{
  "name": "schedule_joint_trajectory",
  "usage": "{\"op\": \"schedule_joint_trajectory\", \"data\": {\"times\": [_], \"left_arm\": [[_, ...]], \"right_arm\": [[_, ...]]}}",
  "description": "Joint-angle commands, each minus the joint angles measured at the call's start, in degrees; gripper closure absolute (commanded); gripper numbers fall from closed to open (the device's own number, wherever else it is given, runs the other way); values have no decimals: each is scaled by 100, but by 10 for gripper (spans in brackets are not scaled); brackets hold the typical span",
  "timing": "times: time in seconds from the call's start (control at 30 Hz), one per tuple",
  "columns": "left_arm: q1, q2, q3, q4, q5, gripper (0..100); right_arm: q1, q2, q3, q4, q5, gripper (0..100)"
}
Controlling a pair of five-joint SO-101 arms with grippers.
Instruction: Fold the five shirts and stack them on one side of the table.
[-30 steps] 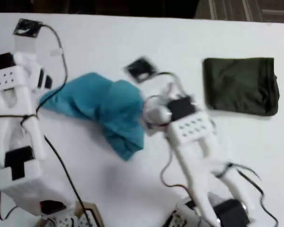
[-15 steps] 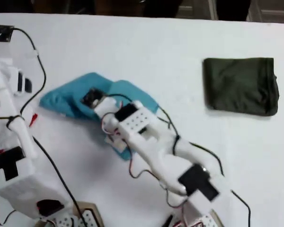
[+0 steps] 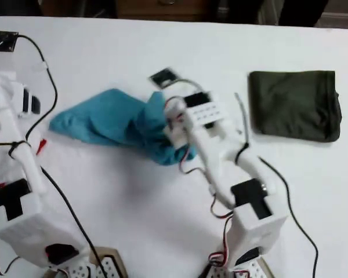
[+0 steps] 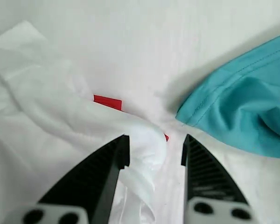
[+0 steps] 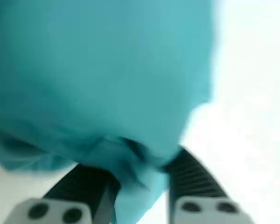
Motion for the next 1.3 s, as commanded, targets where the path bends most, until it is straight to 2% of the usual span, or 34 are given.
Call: {"op": "schedule_joint_trajectory", "data": {"times": [0.0,0.27,0.43,0.5,0.67,0.77,1.1,1.27], "left_arm": [[202,-44,-224,-35,-26,799],[870,-44,22,158,-26,798],[1354,-53,760,-70,-35,800],[1477,-53,1007,-220,-26,800],[1829,-53,1481,-255,-26,800],[2127,-97,1745,-246,-35,800],[3209,-79,2070,-290,-26,798],[3481,-44,2202,-747,-26,797]], "right_arm": [[602,-22,-527,321,0,981],[1798,-22,-1635,1077,9,981],[2149,-22,-2242,1121,475,974],[2281,-22,-2558,1147,492,931],[2413,-22,-3103,1297,484,724],[2484,-22,-3543,1631,484,659],[2545,-57,-4607,3055,519,665],[2668,-769,-4237,3108,527,706]]}}
